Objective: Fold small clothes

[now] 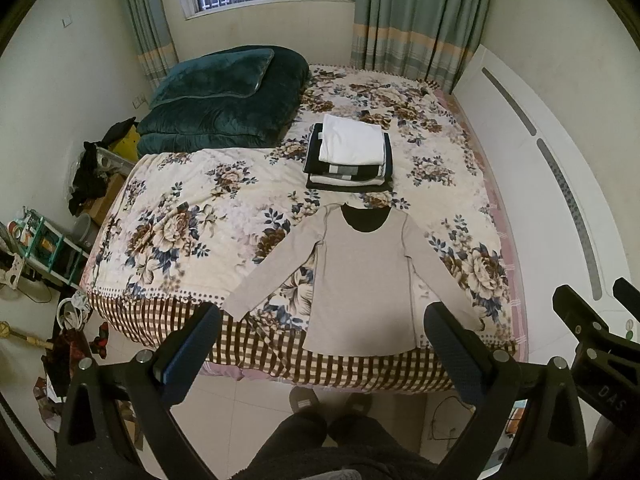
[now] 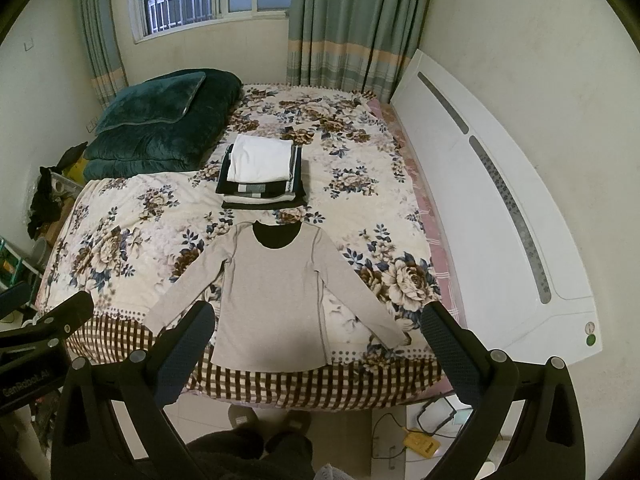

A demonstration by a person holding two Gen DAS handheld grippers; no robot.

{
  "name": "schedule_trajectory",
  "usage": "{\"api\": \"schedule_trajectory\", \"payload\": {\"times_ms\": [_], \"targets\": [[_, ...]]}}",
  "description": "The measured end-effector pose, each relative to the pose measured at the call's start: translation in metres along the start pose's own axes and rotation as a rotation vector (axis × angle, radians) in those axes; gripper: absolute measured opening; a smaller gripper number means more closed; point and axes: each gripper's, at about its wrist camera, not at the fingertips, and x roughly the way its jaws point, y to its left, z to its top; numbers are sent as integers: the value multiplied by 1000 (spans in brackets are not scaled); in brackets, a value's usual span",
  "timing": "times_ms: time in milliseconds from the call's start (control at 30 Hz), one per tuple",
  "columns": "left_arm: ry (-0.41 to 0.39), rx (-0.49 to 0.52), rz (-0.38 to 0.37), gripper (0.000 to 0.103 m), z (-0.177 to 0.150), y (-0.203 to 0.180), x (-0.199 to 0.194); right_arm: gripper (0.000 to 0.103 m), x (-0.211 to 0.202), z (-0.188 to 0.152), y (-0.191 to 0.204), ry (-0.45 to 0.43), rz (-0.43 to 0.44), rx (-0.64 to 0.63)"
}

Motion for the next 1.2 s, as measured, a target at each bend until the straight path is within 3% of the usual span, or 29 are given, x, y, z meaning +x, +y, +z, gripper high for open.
{"api": "schedule_trajectory", "payload": {"times_ms": [1200], "targets": [[-13, -9, -10, 103, 12, -2, -18, 103, -9, 4, 0, -13, 0, 1]]}}
